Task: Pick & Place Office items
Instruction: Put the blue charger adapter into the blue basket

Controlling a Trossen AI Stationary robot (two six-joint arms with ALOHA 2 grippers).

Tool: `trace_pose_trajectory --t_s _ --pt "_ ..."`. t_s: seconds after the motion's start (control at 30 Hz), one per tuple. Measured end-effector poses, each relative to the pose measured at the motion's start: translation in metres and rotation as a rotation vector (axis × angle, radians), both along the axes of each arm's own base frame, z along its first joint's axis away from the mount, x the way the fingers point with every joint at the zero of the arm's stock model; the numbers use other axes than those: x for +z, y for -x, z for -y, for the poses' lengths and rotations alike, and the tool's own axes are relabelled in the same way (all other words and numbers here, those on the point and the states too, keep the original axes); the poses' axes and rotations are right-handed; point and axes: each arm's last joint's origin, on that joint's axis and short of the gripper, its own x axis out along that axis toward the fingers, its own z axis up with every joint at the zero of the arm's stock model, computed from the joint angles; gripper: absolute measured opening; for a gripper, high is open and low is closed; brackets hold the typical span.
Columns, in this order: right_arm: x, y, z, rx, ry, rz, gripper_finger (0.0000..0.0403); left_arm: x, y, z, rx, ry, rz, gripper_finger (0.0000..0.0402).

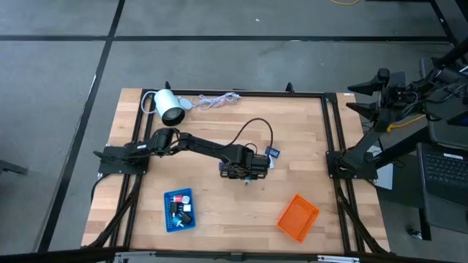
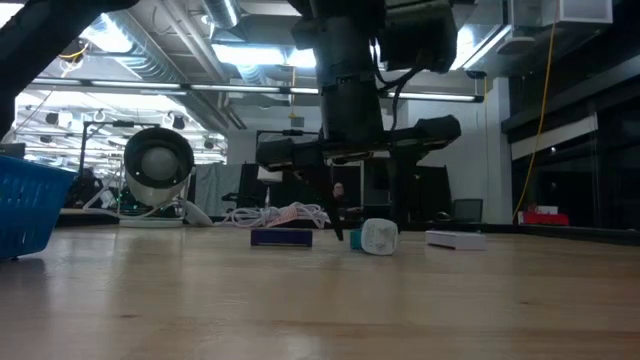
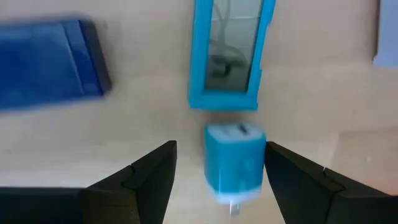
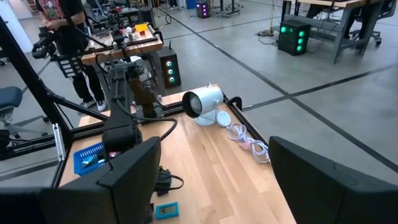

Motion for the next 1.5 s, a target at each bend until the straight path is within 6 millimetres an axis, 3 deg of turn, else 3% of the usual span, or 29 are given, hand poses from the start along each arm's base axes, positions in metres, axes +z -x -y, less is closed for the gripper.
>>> trace_pose_trajectory --t_s 0.2,0.5,0.83,1.23,1.5 --pt "0.0 0.0 0.0 0.011 -0.011 -0.005 0.0302 0.0 -0.001 -0.014 -0.021 0.0 0.002 0.0237" --pt "0.0 0.0 0.0 0.01 -0.013 -0.004 0.0302 0.0 -0.001 -0.009 -0.036 0.017 0.006 0.0237" --pt "0.0 0.0 0.0 -0.01 -0.009 0.008 0.0302 -0.021 -0.005 -0.009 -0.086 0.052 -0.039 0.0235" --pt "0.001 0.0 0.001 -0.02 -0.007 0.014 0.0302 -0.023 -0.003 -0.01 -0.155 0.063 -0.054 0.0136" --pt "0.001 0.0 0.001 -0.028 -0.002 0.019 0.0302 -0.015 -0.005 -0.01 -0.227 0.049 -0.005 0.0137"
